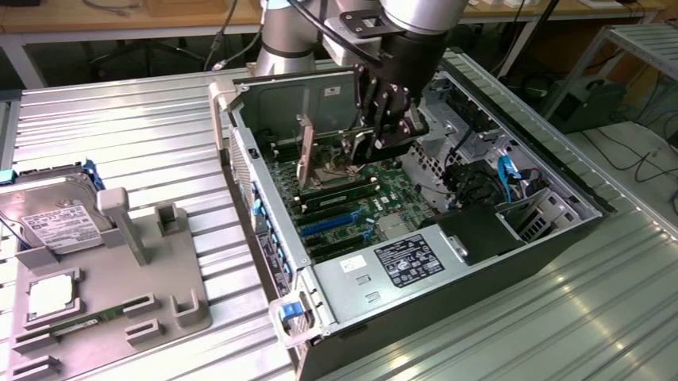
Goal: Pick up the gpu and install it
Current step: 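Insert the gpu into the slot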
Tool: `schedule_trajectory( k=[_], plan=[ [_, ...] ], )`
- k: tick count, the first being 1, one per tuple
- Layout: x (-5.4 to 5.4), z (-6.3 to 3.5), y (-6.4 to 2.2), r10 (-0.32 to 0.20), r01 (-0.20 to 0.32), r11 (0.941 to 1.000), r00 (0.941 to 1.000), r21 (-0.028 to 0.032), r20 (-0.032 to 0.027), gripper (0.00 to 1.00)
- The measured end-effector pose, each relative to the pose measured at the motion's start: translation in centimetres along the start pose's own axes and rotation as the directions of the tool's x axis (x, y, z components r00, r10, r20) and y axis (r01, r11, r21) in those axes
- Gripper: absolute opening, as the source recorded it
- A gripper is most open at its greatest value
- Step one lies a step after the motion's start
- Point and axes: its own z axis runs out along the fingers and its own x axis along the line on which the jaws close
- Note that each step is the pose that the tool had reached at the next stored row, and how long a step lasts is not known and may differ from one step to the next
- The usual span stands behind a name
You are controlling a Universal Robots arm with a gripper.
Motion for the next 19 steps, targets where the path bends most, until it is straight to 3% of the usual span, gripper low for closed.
schedule_trajectory(
  k=[6,10,19],
  plan=[
    [0.3,0.16,0.05,0.0,0.0,1.0,1.0,0.0004,-0.0001,0.28],
    [0.3,1.01,0.6,0.0,0.0,1.0,1.0,0.0011,0.0002,0.28],
    [0.3,2.77,1.0,0.023,-0.023,0.9997,0.9997,0.0022,0.0002,0.28]
  ],
)
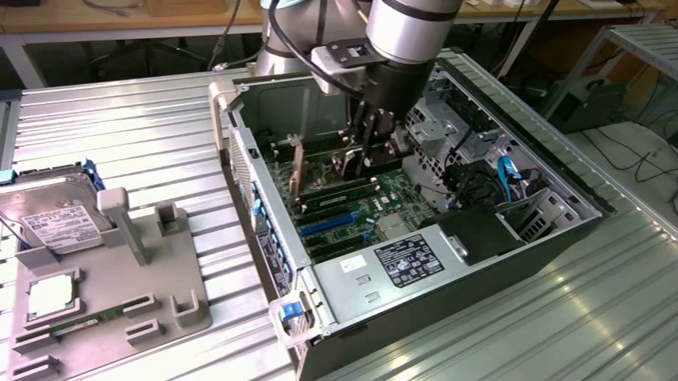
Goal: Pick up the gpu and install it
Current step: 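Insert the gpu into the slot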
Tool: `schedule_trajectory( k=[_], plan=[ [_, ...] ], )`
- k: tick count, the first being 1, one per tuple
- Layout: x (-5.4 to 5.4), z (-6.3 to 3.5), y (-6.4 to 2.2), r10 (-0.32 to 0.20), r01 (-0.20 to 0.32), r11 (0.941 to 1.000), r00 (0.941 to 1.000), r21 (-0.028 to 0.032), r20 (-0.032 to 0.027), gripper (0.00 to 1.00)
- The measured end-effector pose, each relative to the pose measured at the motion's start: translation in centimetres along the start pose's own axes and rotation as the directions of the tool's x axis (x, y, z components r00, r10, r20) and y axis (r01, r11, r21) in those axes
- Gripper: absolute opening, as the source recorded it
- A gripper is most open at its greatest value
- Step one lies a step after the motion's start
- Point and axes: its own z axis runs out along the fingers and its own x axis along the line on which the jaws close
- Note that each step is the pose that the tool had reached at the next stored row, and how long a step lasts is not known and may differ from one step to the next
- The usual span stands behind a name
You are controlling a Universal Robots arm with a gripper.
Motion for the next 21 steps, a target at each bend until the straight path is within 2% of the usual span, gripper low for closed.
schedule_trajectory(
  k=[7,14,15,17,21],
  plan=[
    [0.3,0.47,0.03,0.0,0.0,1.0,1.0,0.0002,0.0003,0.28],
    [0.4,1.69,0.39,0.0,0.0,1.0,1.0,0.0001,0.0001,0.28],
    [0.4,1.79,0.57,0.0,0.0,1.0,1.0,0.0032,0.0002,0.28],
    [0.4,1.95,0.75,-0.001,0.001,0.9998,1.0,0.0177,0.0005,0.28],
    [0.5,2.54,0.88,-0.001,0.001,0.9998,1.0,0.0181,0.0005,0.28]
  ],
)
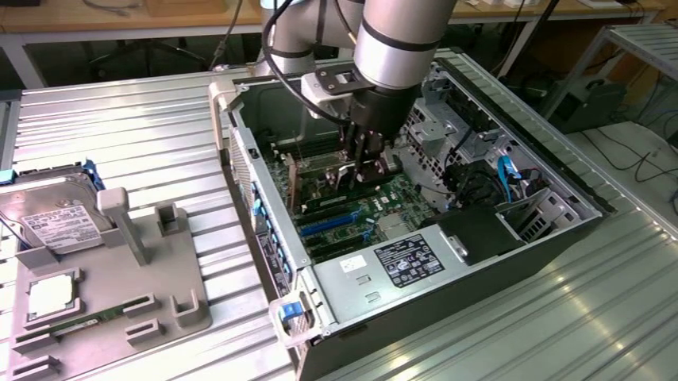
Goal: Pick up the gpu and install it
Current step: 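Insert the gpu into the slot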
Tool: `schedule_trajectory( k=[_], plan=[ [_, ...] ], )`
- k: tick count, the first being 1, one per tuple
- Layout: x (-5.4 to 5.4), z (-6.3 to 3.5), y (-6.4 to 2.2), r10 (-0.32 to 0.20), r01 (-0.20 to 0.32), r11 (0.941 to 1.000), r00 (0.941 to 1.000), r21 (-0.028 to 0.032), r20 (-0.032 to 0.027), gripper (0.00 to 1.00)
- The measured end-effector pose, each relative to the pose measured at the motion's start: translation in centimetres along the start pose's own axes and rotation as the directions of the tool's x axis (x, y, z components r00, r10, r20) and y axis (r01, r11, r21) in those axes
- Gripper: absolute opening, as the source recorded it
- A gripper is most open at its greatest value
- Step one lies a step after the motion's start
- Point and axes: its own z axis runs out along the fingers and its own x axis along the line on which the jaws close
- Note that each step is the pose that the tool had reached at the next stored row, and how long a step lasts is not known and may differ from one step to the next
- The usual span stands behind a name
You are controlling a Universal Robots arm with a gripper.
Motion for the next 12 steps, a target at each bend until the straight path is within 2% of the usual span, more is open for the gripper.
schedule_trajectory(
  k=[5,8,12],
  plan=[
    [0.25,0.32,0.06,0.0,0.0,1.0,1.0,0.0,0.0,0.28],
    [0.31,0.82,0.33,0.0,0.0,1.0,1.0,-0.0065,-0.0001,0.28],
    [0.55,1.1,0.33,0.0,0.0,1.0,1.0,-0.0086,-0.0002,0.28]
  ],
)
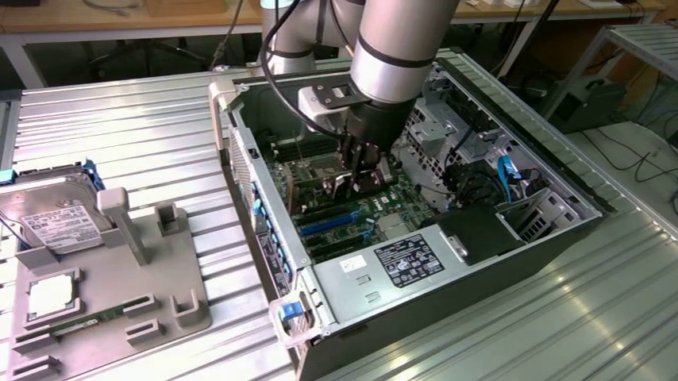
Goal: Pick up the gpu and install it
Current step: 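Insert the gpu into the slot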
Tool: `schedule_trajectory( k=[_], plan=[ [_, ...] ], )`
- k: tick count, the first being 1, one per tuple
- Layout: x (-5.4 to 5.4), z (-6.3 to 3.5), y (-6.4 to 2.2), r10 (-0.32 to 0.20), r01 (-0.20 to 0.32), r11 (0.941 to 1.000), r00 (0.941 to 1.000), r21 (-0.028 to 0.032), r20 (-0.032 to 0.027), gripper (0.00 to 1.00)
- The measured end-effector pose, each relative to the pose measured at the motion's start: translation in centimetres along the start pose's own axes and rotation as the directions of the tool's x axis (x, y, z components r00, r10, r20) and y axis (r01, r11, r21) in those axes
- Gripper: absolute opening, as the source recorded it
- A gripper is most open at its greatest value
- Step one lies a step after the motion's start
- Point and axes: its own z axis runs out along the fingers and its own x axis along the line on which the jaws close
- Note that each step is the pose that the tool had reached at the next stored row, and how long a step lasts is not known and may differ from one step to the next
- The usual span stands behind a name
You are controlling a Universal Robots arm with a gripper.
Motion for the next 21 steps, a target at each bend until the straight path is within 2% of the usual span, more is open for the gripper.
schedule_trajectory(
  k=[21],
  plan=[
    [0.6,1.58,0.56,0.0,0.0,1.0,1.0,-0.0027,0.0001,0.28]
  ],
)
